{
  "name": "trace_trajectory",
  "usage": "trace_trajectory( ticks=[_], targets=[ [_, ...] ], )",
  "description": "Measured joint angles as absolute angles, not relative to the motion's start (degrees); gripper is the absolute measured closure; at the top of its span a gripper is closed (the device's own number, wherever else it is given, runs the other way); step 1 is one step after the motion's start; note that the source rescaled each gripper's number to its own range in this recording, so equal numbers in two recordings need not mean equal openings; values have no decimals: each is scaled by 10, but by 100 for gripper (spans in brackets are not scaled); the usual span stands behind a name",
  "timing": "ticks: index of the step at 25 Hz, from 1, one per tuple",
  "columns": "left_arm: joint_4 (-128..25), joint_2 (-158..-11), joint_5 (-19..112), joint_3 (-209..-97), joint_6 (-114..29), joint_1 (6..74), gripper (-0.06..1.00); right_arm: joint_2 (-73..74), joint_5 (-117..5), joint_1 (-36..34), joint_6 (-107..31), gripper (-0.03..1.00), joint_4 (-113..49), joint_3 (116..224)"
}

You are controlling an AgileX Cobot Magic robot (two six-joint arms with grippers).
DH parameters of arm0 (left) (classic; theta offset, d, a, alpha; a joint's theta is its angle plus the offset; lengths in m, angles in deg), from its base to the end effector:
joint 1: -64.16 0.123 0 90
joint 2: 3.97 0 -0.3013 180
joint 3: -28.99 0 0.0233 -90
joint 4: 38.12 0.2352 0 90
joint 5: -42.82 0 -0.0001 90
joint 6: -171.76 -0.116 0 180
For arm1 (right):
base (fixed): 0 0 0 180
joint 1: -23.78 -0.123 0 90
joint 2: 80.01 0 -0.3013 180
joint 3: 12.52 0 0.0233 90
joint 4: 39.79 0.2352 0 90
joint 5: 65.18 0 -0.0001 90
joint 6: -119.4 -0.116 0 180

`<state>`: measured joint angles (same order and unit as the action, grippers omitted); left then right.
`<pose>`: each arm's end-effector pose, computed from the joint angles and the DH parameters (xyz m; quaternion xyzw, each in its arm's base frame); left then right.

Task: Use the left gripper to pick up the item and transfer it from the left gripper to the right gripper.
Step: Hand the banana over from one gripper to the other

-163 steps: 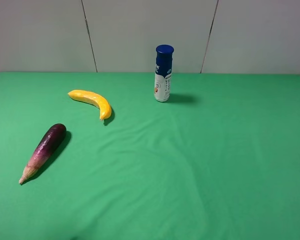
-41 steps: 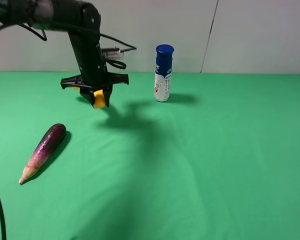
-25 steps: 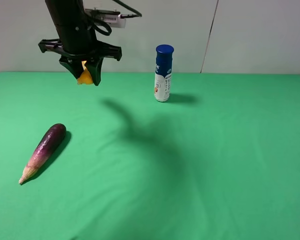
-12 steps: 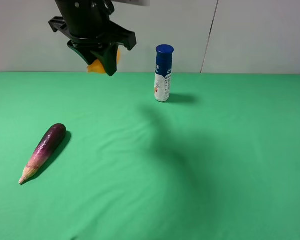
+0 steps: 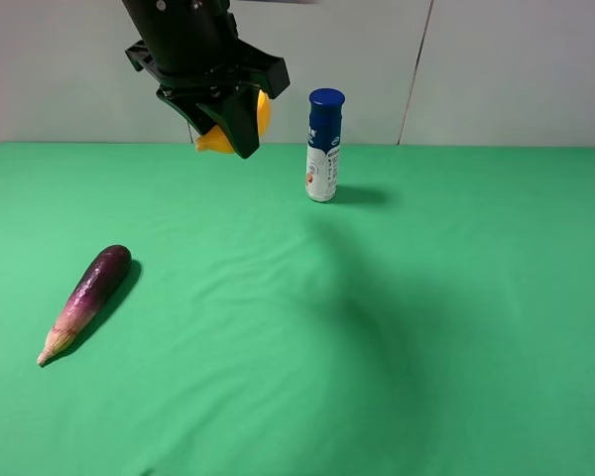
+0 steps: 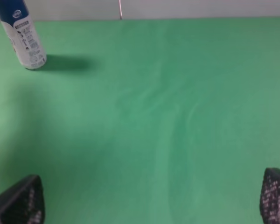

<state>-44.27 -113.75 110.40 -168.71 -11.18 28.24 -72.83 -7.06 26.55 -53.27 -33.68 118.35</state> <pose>0.2995 -0.2311 0.3131 0.3162 0.9307 -0.1003 0.1542 -0.0104 0.0110 0.2629 -0.0342 0.8388 0.0055 0.5433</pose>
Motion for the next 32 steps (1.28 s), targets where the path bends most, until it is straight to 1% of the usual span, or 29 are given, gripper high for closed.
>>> trace_trajectory(
  ticks=[6, 22, 28, 32],
  targets=[
    [-443, -1137, 1104, -1687, -141, 270, 94, -728, -71, 265, -533, -3, -338, 1184],
    [-443, -1137, 1104, -1687, -317, 147, 94, -728, -71, 265, -535, -3, -326, 1184],
    [-443, -1137, 1104, -1687, -404, 112, 94, -723, -71, 265, -586, -3, -295, 1190],
    [-443, -1137, 1104, -1687, -464, 94, 94, -671, -76, 265, -629, -3, -238, 1194]
  ],
)
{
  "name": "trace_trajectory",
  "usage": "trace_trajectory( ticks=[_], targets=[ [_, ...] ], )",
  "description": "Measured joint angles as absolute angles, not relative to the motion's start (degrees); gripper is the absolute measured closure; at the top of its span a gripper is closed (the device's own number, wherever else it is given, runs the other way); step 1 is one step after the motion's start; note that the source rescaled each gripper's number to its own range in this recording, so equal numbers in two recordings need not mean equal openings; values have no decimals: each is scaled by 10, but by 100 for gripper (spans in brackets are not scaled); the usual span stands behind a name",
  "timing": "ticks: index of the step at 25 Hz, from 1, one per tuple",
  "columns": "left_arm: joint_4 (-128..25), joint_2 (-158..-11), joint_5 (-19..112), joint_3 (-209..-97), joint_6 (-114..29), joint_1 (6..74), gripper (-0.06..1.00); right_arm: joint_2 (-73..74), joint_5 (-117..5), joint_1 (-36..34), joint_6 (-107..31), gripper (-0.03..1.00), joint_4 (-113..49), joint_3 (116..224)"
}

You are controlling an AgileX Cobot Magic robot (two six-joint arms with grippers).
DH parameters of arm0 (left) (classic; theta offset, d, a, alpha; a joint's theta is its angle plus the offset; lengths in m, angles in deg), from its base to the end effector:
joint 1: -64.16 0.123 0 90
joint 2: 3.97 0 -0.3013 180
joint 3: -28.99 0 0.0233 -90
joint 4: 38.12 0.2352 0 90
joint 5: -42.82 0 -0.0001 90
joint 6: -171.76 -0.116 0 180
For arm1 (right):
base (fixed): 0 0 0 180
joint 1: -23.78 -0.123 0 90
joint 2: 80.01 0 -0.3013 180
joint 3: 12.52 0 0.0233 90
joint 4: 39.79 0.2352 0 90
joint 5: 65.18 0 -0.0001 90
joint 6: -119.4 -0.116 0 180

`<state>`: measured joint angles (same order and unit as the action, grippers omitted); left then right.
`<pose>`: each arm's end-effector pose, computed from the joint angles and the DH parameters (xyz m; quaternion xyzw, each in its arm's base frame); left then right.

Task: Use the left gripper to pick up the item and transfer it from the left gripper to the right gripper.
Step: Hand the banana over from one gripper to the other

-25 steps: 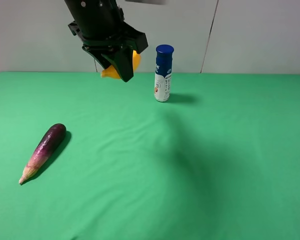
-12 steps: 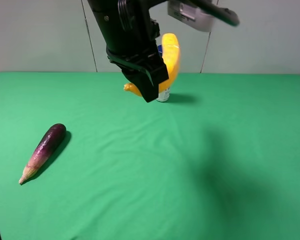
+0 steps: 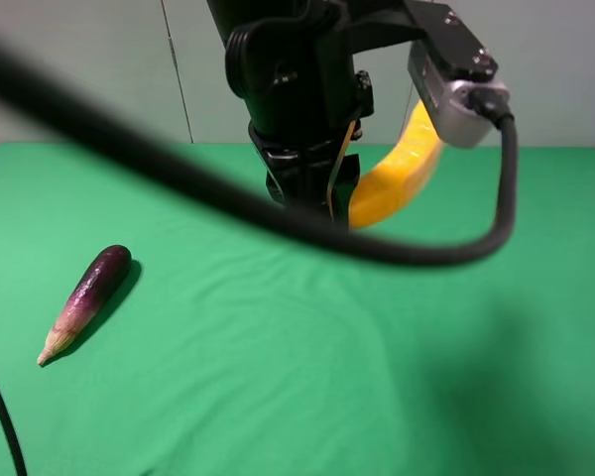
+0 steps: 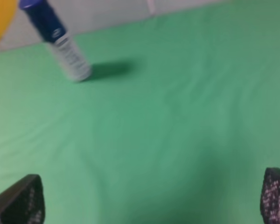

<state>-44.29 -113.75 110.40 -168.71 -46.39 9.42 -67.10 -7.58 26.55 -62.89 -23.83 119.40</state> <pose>0.2089 -0.3154 0.3131 0.7044 0.6855 -0.0775 0.1669 0.0020 0.0269 0.2725 0.0417 0.8505 0.1366 0.5063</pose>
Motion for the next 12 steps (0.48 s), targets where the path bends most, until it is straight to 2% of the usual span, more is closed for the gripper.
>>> trace_trajectory(
  ticks=[12],
  targets=[
    [-463, -1137, 1104, -1687, -555, 89, 94, -486, -180, 265, -616, -3, -42, 1194]
  ],
)
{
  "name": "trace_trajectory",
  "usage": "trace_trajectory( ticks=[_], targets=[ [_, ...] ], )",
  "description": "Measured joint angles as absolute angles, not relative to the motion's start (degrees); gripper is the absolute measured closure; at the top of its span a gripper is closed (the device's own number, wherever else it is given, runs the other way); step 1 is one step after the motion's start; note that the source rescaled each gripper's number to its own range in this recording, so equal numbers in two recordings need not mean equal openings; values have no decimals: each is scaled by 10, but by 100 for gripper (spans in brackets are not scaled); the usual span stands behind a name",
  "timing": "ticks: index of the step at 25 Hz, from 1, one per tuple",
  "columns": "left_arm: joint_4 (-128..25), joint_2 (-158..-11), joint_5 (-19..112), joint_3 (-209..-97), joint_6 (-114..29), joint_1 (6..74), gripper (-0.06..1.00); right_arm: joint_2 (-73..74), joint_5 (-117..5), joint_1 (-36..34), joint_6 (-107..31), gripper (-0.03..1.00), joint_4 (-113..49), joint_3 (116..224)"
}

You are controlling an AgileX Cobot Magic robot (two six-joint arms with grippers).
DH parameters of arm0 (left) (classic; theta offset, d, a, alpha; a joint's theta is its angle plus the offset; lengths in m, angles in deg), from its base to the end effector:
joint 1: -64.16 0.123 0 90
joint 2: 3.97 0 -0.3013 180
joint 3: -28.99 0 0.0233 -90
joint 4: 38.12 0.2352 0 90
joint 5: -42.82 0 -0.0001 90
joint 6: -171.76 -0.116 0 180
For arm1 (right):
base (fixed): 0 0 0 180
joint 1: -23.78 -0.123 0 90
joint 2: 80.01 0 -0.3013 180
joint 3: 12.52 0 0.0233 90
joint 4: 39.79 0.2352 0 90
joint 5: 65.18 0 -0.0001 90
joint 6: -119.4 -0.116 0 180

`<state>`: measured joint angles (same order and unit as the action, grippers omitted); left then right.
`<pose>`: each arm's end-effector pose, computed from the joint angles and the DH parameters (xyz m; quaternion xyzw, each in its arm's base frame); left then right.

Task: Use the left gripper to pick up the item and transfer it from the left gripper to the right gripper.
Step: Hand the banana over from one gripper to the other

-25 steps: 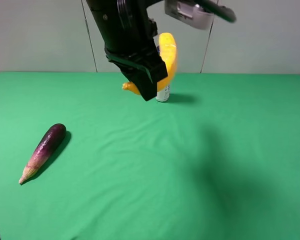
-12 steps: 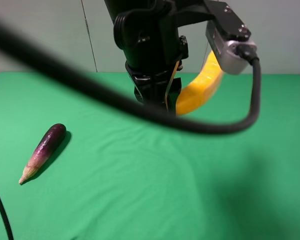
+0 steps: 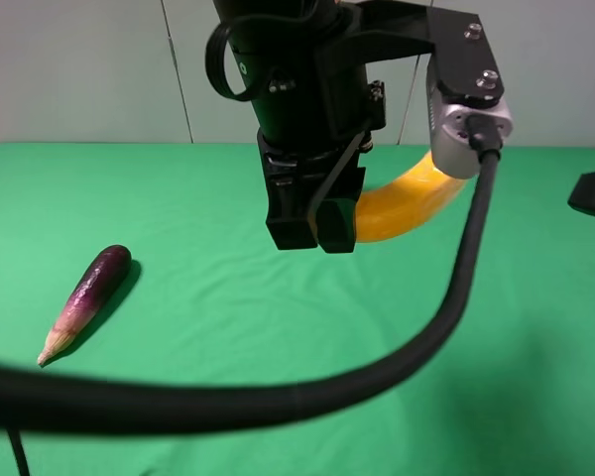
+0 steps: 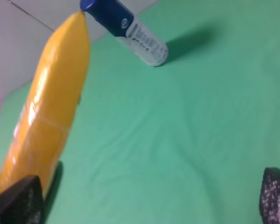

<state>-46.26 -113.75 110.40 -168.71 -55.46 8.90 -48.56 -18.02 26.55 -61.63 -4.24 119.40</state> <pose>0.2030 -0.3194 0.3135 0.7562 0.6264 -0.0815 0.1708 0.0624 0.0465 0.2921 0.1133 0.8478 0.2867 0.4316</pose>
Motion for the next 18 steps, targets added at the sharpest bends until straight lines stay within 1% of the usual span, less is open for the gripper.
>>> trace_trajectory(
  ticks=[6, 18],
  targets=[
    [-469, -1137, 1104, -1687, -592, 89, 94, -415, -207, 265, -544, -3, 54, 1194],
    [-486, -1137, 1104, -1687, -618, 89, 94, -283, -225, 265, -323, -3, 285, 1194]
  ],
)
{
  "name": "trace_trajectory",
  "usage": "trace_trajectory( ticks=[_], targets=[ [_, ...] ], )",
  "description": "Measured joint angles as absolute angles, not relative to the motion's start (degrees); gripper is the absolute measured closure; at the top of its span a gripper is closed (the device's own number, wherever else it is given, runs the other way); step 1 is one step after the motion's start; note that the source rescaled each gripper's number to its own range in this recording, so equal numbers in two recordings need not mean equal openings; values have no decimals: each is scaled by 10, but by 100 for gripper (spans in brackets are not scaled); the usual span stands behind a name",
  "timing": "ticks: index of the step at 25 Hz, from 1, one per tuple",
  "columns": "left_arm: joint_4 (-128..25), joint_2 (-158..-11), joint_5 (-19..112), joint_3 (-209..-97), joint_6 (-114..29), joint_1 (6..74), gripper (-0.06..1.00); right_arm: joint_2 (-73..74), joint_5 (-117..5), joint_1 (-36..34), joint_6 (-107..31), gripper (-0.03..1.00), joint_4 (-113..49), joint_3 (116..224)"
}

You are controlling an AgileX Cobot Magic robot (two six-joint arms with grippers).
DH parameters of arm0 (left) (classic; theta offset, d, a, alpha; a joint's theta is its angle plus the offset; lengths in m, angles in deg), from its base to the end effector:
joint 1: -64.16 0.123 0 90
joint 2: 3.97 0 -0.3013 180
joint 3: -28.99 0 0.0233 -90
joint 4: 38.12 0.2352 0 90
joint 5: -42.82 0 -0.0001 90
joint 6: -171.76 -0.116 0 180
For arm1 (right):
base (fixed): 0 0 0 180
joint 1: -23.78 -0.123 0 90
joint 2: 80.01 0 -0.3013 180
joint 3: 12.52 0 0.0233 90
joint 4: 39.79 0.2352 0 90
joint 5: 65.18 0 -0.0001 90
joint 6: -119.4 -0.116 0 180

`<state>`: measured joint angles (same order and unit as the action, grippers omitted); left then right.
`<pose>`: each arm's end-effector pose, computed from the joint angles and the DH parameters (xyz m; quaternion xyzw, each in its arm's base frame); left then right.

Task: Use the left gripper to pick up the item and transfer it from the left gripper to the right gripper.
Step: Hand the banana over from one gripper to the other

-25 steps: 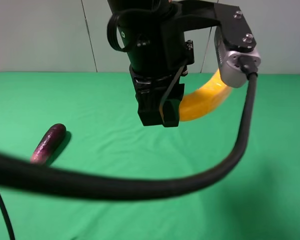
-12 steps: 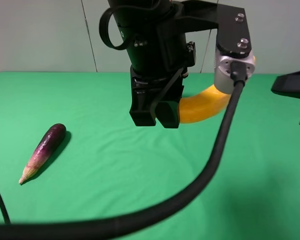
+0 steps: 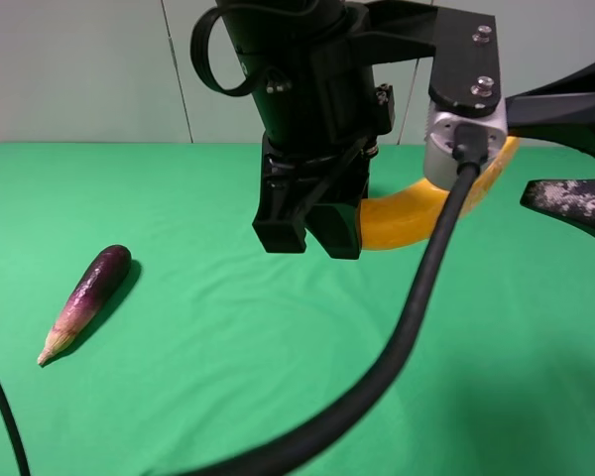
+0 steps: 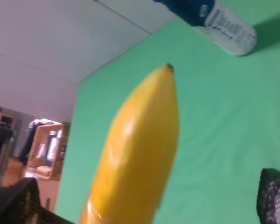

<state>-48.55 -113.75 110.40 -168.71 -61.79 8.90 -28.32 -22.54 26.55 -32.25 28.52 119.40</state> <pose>0.1995 -0.3218 0.3142 0.7858 0.5862 -0.0914 0.1745 0.1314 0.0668 0.2994 0.0884 0.8234 0.4035 0.3891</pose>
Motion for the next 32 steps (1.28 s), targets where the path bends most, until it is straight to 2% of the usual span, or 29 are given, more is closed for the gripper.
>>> trace_trajectory(
  ticks=[12, 16, 25, 26, 32],
  targets=[
    [-486, -1137, 1104, -1687, -620, 89, 94, -224, -231, 265, -223, -3, 374, 1195],
    [-486, -1137, 1104, -1687, -620, 89, 94, -224, -236, 265, -217, 18, 377, 1196],
    [-487, -1137, 1104, -1687, -620, 89, 94, -224, -233, 265, -217, 85, 390, 1196],
    [-487, -1137, 1104, -1687, -620, 89, 94, -224, -233, 265, -218, 88, 393, 1196],
    [-487, -1137, 1104, -1687, -618, 89, 94, -223, -232, 265, -218, 88, 398, 1196]
  ],
)
